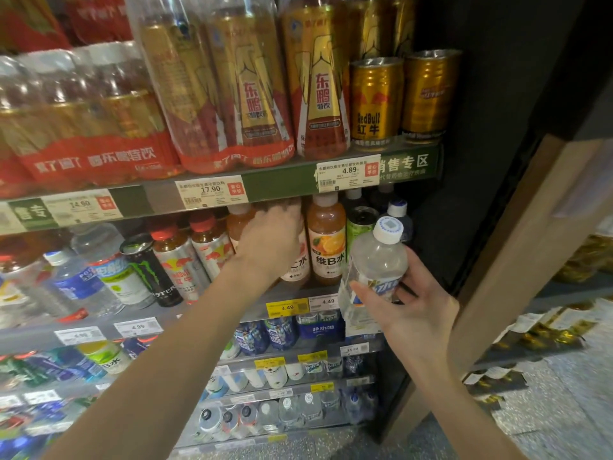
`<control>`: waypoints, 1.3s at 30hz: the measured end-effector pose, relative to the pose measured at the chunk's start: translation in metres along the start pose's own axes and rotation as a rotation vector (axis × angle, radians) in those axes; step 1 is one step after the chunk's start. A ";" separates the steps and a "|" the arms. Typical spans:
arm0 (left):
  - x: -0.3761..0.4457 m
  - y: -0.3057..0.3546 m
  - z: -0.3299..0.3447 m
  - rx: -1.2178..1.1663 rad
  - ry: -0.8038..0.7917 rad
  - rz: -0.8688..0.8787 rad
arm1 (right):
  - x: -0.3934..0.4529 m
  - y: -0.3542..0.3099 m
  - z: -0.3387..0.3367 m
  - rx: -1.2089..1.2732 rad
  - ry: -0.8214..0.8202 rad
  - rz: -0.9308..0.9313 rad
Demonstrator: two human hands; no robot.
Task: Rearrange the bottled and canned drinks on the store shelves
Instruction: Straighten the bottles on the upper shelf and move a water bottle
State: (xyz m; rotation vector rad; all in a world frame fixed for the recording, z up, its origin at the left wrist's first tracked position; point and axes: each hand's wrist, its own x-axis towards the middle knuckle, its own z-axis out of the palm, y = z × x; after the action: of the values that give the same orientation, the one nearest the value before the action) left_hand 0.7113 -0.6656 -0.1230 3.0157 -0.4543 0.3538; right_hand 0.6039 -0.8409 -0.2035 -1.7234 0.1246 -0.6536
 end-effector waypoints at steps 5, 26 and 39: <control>-0.025 -0.005 0.013 -0.112 0.134 0.154 | 0.006 -0.002 0.015 0.000 -0.009 -0.074; -0.127 -0.087 -0.034 -1.100 0.499 -0.212 | 0.002 -0.030 0.083 0.039 -0.030 -0.143; -0.158 -0.126 -0.042 -1.072 0.436 -0.281 | 0.006 -0.004 0.146 -0.155 0.241 -0.229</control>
State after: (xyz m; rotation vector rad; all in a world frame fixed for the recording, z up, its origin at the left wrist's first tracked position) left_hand 0.5924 -0.4968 -0.1239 1.8553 -0.1022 0.5106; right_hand 0.6786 -0.7156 -0.2145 -1.8176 0.1510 -1.0441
